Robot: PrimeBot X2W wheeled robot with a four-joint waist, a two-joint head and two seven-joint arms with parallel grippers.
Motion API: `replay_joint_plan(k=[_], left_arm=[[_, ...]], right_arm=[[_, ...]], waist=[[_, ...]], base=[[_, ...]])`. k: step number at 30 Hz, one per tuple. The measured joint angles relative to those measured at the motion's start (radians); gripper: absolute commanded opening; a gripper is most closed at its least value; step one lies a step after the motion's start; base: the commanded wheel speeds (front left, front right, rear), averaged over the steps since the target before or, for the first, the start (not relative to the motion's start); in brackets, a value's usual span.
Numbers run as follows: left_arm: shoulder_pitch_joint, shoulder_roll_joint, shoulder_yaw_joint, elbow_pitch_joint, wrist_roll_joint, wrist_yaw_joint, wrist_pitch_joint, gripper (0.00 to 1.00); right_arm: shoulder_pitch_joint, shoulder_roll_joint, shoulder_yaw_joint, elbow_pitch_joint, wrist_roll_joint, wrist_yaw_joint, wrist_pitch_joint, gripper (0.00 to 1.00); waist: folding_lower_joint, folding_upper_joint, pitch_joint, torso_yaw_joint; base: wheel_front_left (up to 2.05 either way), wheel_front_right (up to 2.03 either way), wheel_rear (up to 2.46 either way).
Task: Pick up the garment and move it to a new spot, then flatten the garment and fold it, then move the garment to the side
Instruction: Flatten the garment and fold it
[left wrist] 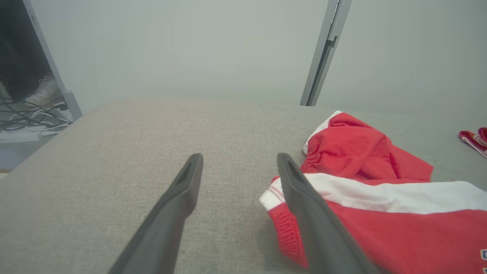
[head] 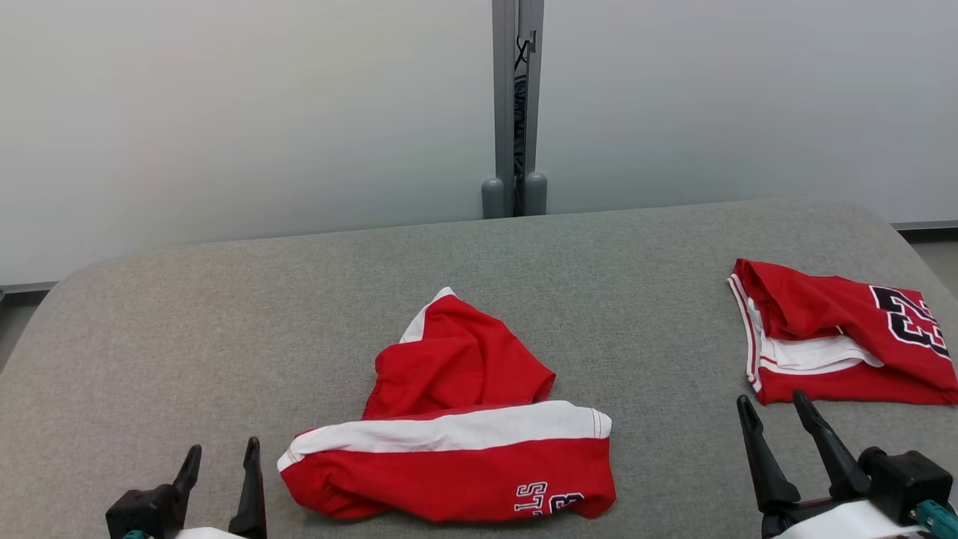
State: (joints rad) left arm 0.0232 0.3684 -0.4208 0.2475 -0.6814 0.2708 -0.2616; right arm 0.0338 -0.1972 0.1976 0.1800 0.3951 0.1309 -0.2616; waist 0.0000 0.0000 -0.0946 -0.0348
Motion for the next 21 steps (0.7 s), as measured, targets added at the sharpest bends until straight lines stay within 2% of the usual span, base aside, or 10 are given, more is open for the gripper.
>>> replay_joint_plan(k=[8, 12, 21], left_arm=[[0.075, -0.059, 0.126, -0.113, 0.118, 0.001, 0.000, 1.00], [0.114, -0.108, 0.165, -0.128, 0.170, -0.038, 0.000, 1.00], [0.116, -0.147, 0.229, -0.096, 0.209, -0.100, 0.000, 1.00]], right_arm=[[0.025, 0.035, -0.068, -0.034, -0.011, 0.000, 0.000, 1.00], [0.040, 0.049, -0.078, -0.043, -0.021, 0.000, 0.000, 1.00], [0.041, 0.041, -0.058, -0.048, -0.024, 0.000, 0.000, 1.00]], waist=[[0.0000, 0.0000, -0.007, 0.010], [0.0000, 0.0000, -0.013, 0.013], [0.0000, 0.0000, -0.010, 0.010]], base=[[0.00, 0.00, 0.00], [0.00, 0.00, 0.00], [0.00, 0.00, 0.00]])
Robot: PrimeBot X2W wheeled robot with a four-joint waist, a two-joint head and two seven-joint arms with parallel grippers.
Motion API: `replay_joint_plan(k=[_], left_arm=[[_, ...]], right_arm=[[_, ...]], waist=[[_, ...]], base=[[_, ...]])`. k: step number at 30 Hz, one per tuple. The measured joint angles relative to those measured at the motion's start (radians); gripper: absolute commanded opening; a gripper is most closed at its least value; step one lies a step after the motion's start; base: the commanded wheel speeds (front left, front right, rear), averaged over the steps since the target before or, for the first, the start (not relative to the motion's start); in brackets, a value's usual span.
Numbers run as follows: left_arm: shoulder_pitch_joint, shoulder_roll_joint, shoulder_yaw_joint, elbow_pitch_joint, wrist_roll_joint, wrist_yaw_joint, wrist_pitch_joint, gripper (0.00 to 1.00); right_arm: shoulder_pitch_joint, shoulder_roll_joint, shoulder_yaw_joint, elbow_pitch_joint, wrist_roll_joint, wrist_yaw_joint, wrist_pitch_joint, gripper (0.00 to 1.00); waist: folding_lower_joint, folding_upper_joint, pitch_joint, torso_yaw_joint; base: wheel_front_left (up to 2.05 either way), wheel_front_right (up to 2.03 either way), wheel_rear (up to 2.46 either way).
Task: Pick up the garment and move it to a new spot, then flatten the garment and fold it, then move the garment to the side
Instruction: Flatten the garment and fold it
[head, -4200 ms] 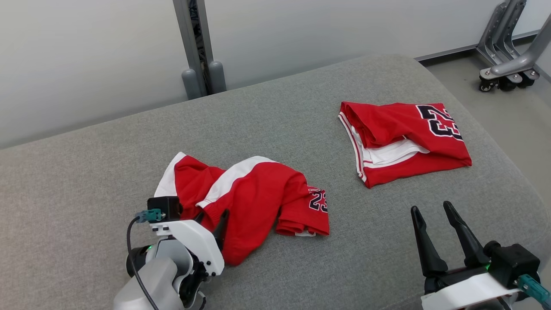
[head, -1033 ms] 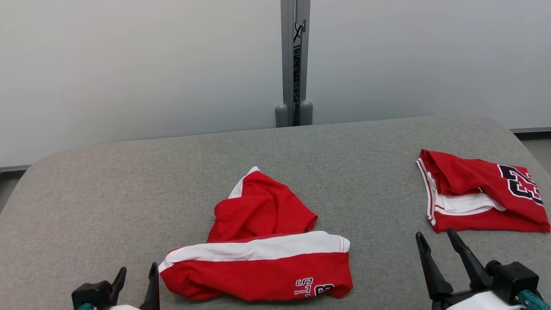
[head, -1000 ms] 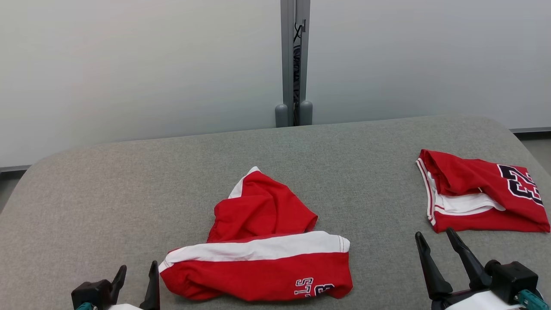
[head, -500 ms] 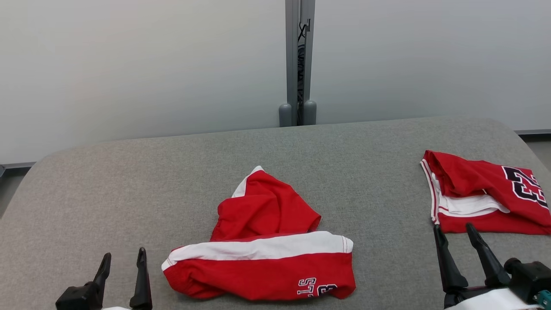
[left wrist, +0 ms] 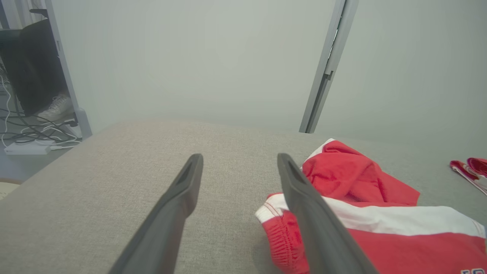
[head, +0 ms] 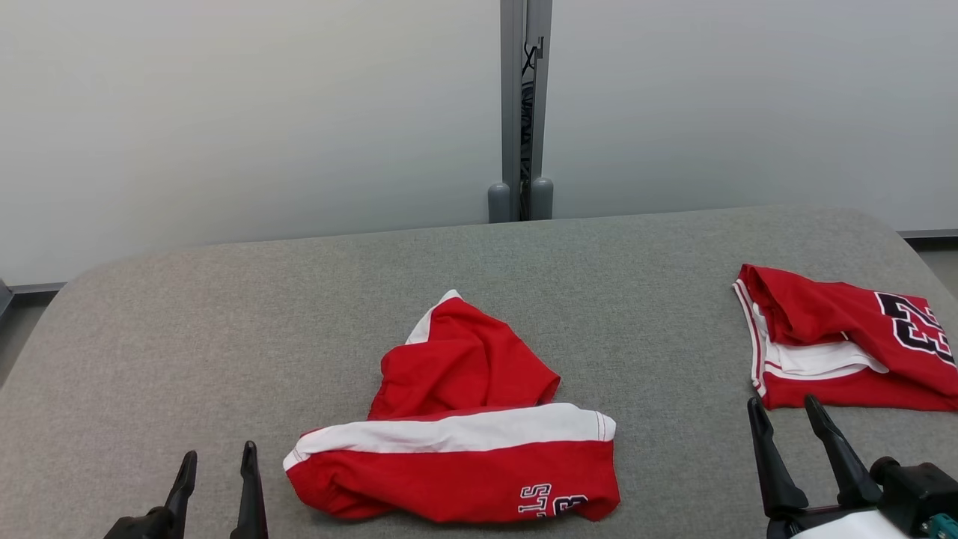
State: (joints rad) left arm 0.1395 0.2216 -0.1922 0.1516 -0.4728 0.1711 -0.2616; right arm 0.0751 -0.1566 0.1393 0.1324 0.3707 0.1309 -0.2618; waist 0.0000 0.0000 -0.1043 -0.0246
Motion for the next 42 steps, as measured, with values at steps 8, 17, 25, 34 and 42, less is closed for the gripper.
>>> replay_joint_plan(k=[8, 17, 25, 34, 42], left_arm=[[-0.004, -0.029, 0.017, 0.036, 0.012, -0.048, 0.000, 1.00], [-0.054, -0.038, -0.004, 0.105, -0.029, -0.114, 0.016, 1.00], [-0.113, -0.034, -0.034, 0.126, -0.034, -0.148, 0.055, 1.00], [-0.154, -0.029, -0.070, 0.159, -0.038, -0.161, 0.110, 1.00], [-0.172, -0.037, -0.091, 0.184, -0.050, -0.178, 0.140, 1.00]], right_arm=[[-0.009, -0.010, 0.055, 0.044, 0.022, 0.000, 0.000, 1.00], [-0.118, -0.036, 0.209, 0.208, 0.107, 0.000, 0.014, 1.00], [-0.240, -0.020, 0.330, 0.357, 0.319, 0.000, 0.053, 1.00], [-0.333, -0.027, 0.422, 0.475, 0.523, 0.000, 0.095, 1.00], [-0.380, -0.039, 0.501, 0.518, 0.608, 0.000, 0.082, 1.00]], waist=[[0.0000, 0.0000, 0.008, 0.010], [0.0000, 0.0000, 0.041, 0.042], [0.0000, 0.0000, 0.074, 0.081], [0.0000, 0.0000, 0.100, 0.096], [0.0000, 0.0000, 0.112, 0.097]], base=[[0.00, 0.00, 0.00], [0.00, 0.00, 0.00], [0.00, 0.00, 0.00], [0.00, 0.00, 0.00], [0.00, 0.00, 0.00]])
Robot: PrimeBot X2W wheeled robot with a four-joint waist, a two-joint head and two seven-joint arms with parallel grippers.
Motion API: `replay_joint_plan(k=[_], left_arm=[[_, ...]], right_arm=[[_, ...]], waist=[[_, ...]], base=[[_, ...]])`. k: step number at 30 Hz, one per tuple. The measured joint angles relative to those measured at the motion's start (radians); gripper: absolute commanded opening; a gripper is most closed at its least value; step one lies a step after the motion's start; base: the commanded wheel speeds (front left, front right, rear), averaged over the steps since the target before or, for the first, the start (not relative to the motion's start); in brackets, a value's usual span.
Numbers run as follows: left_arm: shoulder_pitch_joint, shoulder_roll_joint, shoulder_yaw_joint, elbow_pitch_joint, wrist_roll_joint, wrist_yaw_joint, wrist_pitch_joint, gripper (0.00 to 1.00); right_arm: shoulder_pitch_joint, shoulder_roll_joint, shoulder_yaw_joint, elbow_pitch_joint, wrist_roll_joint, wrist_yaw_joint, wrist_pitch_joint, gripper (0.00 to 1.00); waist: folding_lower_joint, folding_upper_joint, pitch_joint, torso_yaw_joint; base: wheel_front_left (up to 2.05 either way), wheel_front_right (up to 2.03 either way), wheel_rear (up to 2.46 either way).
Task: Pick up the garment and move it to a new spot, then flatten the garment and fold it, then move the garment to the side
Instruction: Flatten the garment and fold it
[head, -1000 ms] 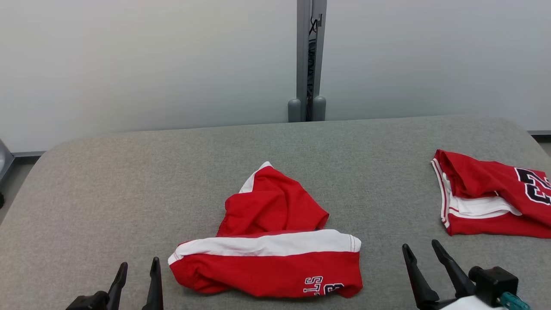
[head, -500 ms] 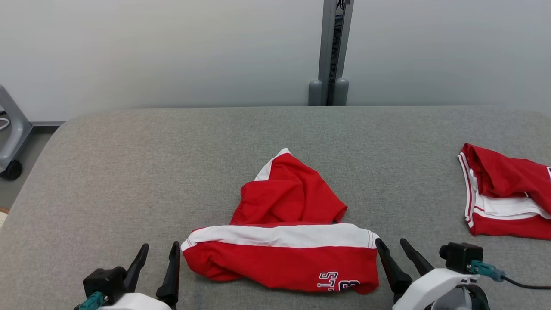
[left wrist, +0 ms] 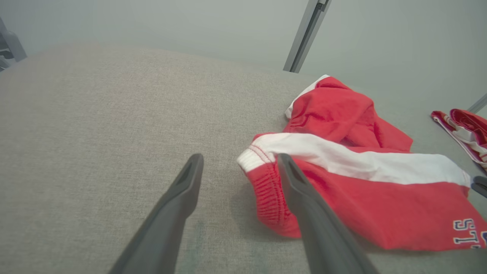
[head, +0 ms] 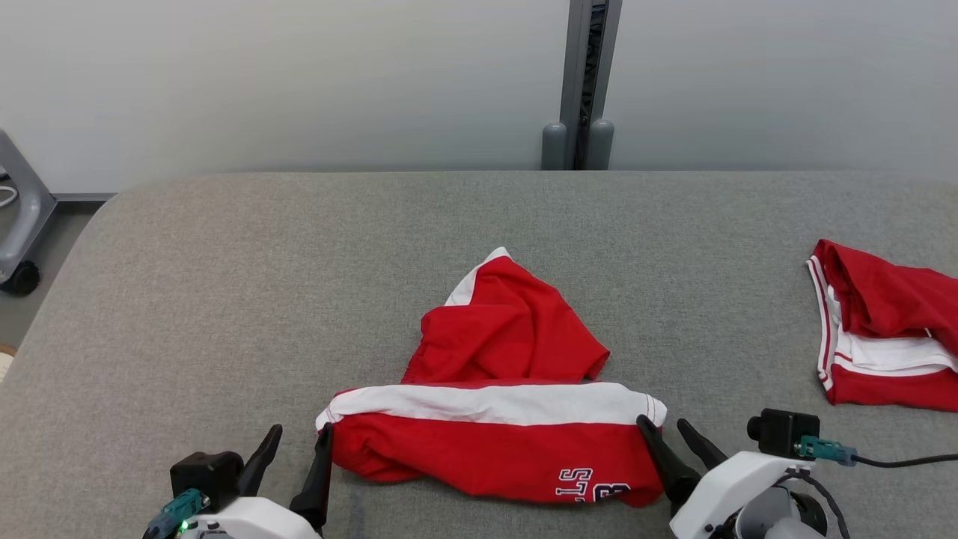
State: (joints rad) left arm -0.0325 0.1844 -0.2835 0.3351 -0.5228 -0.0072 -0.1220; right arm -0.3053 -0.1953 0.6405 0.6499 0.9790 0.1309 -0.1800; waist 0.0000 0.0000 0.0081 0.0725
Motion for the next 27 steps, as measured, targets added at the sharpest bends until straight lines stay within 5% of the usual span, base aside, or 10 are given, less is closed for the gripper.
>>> replay_joint_plan(k=[16, 18, 20, 23, 24, 27], left_arm=[[-0.061, -0.023, -0.018, 0.040, -0.062, -0.040, 0.053, 1.00], [-0.064, -0.025, -0.021, 0.050, -0.062, -0.041, 0.052, 1.00], [-0.077, -0.030, -0.023, 0.063, -0.068, -0.045, 0.052, 0.82], [-0.083, -0.032, -0.023, 0.072, -0.069, -0.049, 0.050, 0.21], [-0.084, -0.032, -0.025, 0.075, -0.069, -0.050, 0.049, 0.00], [-0.092, -0.033, -0.026, 0.085, -0.074, -0.053, 0.042, 0.00]], right_arm=[[-0.104, -0.002, 0.131, 0.052, 0.115, 0.000, -0.034, 1.00], [-0.113, -0.002, 0.147, 0.058, 0.125, 0.000, -0.040, 0.91], [-0.126, -0.003, 0.167, 0.064, 0.140, 0.000, -0.049, 0.62], [-0.138, -0.005, 0.184, 0.068, 0.151, 0.000, -0.058, 0.09], [-0.141, -0.006, 0.189, 0.068, 0.156, 0.000, -0.058, 0.00], [-0.143, -0.008, 0.206, 0.069, 0.166, 0.000, -0.067, 0.00]], waist=[[0.0000, 0.0000, 0.059, 0.000], [0.0000, 0.0000, 0.063, -0.001], [0.0001, 0.0000, 0.069, -0.003], [0.0001, 0.0000, 0.073, -0.005], [0.0000, 0.0000, 0.073, -0.006], [0.0000, 0.0000, 0.070, -0.007]], base=[[0.00, 0.00, 0.00], [0.00, 0.00, 0.00], [0.00, 0.00, 0.00], [0.00, 0.00, 0.00], [0.00, 0.00, 0.00], [0.00, 0.00, 0.00]])
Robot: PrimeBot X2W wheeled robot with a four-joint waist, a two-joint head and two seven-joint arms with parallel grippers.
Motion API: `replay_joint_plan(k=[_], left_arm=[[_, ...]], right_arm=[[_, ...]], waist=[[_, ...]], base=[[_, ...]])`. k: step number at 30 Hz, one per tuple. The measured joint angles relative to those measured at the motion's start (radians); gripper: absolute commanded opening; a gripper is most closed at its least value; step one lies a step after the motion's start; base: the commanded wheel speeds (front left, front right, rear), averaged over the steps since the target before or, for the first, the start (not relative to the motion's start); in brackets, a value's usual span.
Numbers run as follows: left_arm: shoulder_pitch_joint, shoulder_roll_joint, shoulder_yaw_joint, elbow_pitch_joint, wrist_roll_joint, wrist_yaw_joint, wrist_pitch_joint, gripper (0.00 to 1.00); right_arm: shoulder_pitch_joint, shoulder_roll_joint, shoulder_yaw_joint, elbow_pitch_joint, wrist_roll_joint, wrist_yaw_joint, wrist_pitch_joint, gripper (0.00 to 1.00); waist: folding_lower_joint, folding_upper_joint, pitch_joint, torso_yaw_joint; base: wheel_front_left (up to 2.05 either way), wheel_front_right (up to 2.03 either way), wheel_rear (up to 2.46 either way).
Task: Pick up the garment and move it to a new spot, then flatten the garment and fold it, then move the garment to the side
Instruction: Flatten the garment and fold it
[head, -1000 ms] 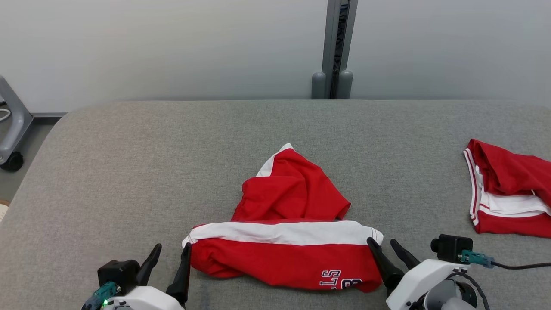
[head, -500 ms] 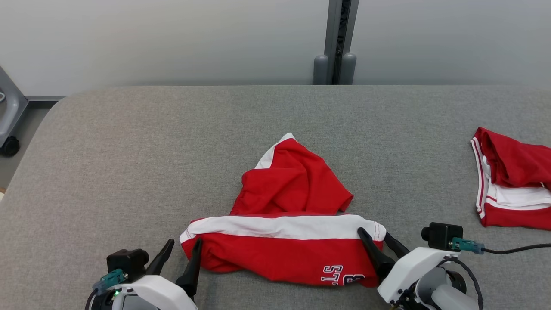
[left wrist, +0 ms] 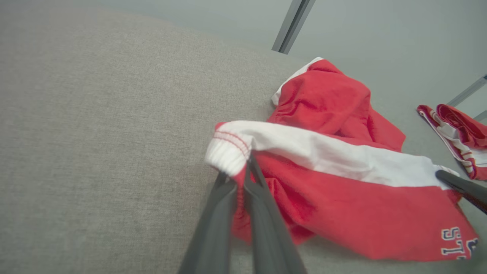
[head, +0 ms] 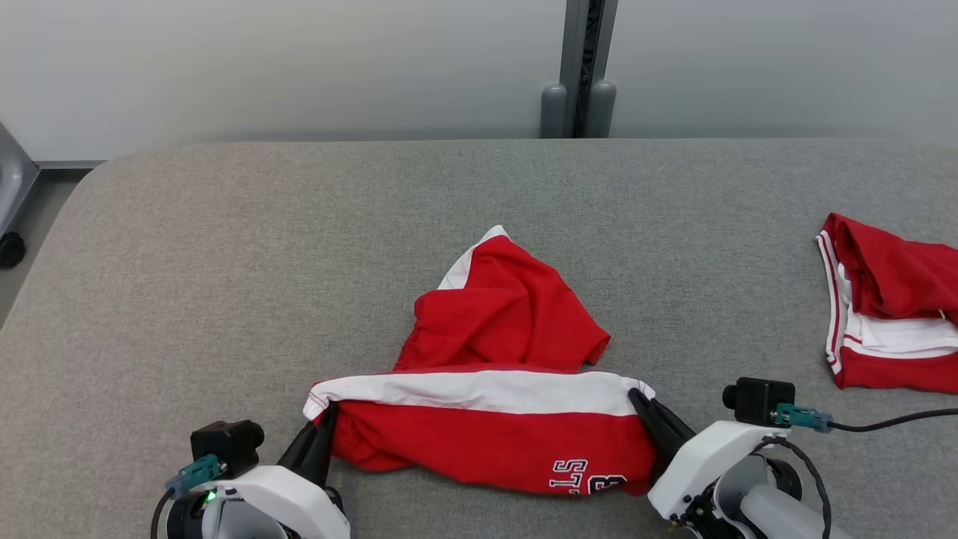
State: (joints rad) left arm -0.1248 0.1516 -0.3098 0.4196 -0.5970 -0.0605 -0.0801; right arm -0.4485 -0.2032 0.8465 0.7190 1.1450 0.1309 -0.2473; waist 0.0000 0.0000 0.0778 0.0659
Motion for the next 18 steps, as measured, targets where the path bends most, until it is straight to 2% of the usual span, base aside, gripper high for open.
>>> replay_joint_plan(k=[9, 18], left_arm=[[0.000, 0.007, -0.008, -0.012, 0.000, -0.009, -0.040, 0.00], [0.024, 0.056, -0.029, -0.129, 0.016, -0.031, -0.083, 0.00]], right_arm=[[-0.002, -0.021, 0.001, -0.017, 0.005, 0.000, -0.011, 0.00], [0.080, -0.051, -0.206, -0.177, -0.168, 0.000, -0.013, 0.00]], waist=[[0.0000, 0.0000, -0.043, 0.000], [0.0000, 0.0000, -0.107, -0.016]], base=[[0.00, 0.00, 0.00], [0.00, 0.00, 0.00]])
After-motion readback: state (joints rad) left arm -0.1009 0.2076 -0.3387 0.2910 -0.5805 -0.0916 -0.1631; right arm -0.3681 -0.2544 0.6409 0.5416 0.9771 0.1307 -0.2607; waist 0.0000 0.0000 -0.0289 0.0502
